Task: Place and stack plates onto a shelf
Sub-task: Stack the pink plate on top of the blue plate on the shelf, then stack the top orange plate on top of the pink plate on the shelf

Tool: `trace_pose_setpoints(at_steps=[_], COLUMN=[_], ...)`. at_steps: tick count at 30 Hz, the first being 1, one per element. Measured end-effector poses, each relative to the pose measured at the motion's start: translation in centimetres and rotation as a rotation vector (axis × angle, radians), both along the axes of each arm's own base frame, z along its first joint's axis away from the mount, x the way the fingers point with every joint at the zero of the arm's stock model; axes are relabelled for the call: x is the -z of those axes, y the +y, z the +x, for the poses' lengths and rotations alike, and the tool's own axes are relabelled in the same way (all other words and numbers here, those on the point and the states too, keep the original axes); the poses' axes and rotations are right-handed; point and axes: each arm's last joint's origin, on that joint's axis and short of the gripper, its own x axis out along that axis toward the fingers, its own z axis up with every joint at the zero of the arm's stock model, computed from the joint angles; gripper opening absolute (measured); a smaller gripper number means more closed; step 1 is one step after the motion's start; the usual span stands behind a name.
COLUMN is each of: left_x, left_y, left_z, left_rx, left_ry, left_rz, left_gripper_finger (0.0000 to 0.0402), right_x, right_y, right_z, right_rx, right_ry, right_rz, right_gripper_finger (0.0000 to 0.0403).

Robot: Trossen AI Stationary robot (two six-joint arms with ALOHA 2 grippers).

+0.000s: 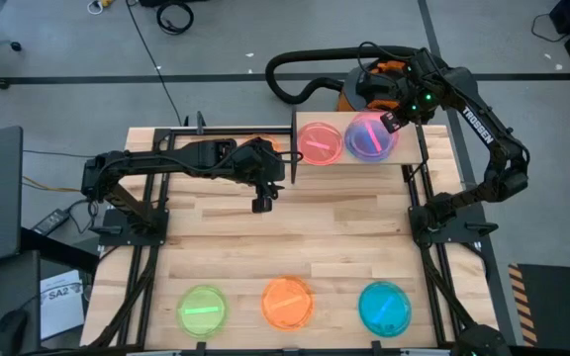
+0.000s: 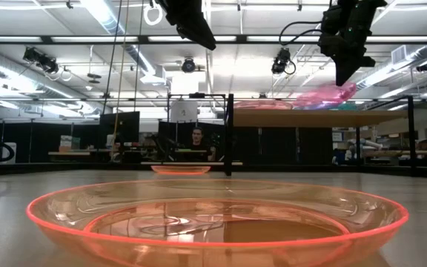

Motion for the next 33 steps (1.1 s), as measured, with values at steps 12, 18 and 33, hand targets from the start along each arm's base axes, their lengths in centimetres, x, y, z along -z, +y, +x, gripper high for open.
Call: trace_pose_setpoints(at_steps=[12, 18, 33], left_x=[0.0, 0.0, 0.2], left_y=[0.0, 0.1, 6.4], left_z=[0.0, 0.0, -1.6], left_rx=[0.000, -0.002, -0.190], left_ry=[0.000, 0.000, 0.030], left_rz=[0.000, 0.000, -0.003], left_gripper_finger=[0.0144, 0.0144, 0.0144], right_x=[0.0, 0.0, 0.0], right_y=[0.0, 0.0, 0.0], right_z=[0.0, 0.0, 0.0], right_rx=[0.000, 0.001, 0.003], right_ry=[0.000, 0.000, -0.001], right_rz=[-0.002, -0.002, -0.001], right_gripper_finger=[0.0036, 0.0036, 0.0079])
